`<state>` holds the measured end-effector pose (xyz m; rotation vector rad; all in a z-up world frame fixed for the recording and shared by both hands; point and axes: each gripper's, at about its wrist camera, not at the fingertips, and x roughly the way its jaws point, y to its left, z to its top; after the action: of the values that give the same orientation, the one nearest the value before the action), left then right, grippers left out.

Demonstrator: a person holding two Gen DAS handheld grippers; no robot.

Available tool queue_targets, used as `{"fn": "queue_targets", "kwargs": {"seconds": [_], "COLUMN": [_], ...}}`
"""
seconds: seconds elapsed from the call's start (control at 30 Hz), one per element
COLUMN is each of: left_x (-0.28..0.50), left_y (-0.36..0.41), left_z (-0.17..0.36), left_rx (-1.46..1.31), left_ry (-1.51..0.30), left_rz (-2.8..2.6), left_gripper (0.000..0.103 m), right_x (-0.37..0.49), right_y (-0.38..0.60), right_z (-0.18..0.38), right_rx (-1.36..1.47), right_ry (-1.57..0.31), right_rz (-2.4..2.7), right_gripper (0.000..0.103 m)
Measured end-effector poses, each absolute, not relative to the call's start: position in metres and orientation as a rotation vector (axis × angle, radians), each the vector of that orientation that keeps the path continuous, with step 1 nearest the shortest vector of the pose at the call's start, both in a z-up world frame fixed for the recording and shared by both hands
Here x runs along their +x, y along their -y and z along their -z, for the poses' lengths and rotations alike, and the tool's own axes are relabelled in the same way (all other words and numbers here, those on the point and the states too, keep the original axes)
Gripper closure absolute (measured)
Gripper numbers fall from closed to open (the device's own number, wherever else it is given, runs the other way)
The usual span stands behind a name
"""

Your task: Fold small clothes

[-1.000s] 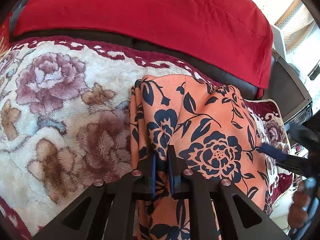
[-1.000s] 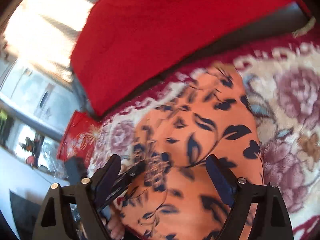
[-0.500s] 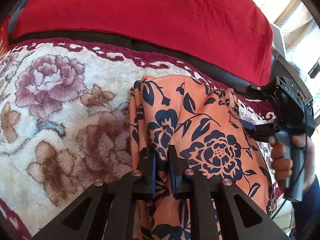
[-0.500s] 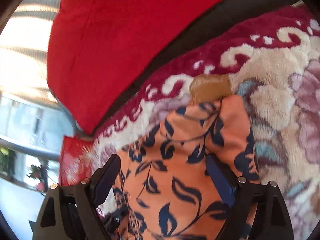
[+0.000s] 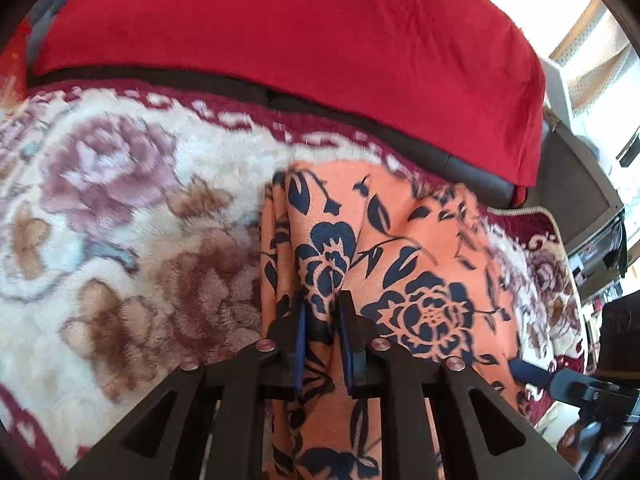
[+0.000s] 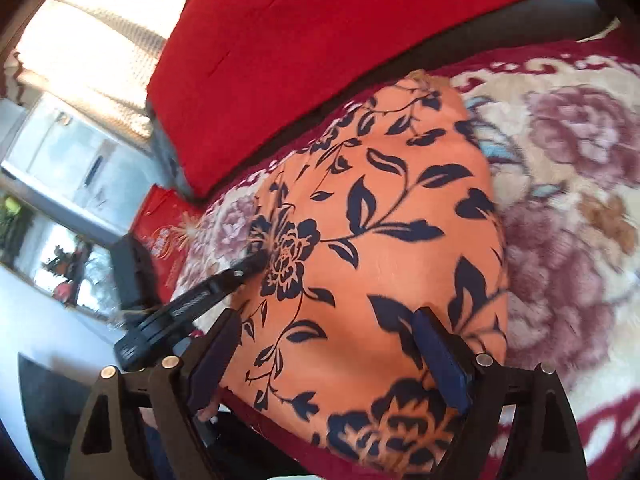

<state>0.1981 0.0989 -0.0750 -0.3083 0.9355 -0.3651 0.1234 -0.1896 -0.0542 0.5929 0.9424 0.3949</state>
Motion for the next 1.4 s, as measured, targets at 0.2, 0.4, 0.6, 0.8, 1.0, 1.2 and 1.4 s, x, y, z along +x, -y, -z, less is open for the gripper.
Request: {"fn": "queue_targets", "kwargs": {"seconds": [0.2, 0.4, 0.6, 0.8, 1.0, 1.2, 1.4], "left_x": [0.146, 0.145, 0.143, 0.137, 0.137, 0.136, 0.146], "left_y": [-0.094, -0.113, -0.113, -0.115, -0.108, -0.109, -0.120], "left_z": [0.058, 0.089, 0.095, 0.084, 0.090, 0.083, 0.074], "left_rx": [-0.195, -0.241, -0.216, -0.207, -0.153, -0.177, -0.286], "left_ry": [-0.896, -1.019, -1.007, -0.932, -0.949, -0.937, -0.895], "left_rz": [0.466, 0.409, 0.402, 0.385, 0.379, 0.386, 0.351], "left_gripper": [0.074, 0.061, 0.058, 0.058, 0.058, 0.056, 0.027], "right_x": [0.101, 0.094, 0.084, 0.076, 0.088, 0.100, 0.127], "right_y": [0.170, 0.183, 0.205, 0.198, 0.196, 0.209, 0.237], "right_z": [0.057, 0.060, 0.075, 0.053, 0.067, 0.044, 0.064], "right_rx": [0.559, 0.603, 0.638, 0.593, 0.635, 0.591, 0.629], "right_ry": [-0.951, -0.945, -0.953, -0.889, -0.932, -0.866, -0.895], "right_rz": [-0.456, -0.439, -0.434, -0.447, -0.404, -0.337, -0.229], "right_gripper": [0.014, 0.014, 0.015, 0.014, 0.014, 0.014, 0.014]}}
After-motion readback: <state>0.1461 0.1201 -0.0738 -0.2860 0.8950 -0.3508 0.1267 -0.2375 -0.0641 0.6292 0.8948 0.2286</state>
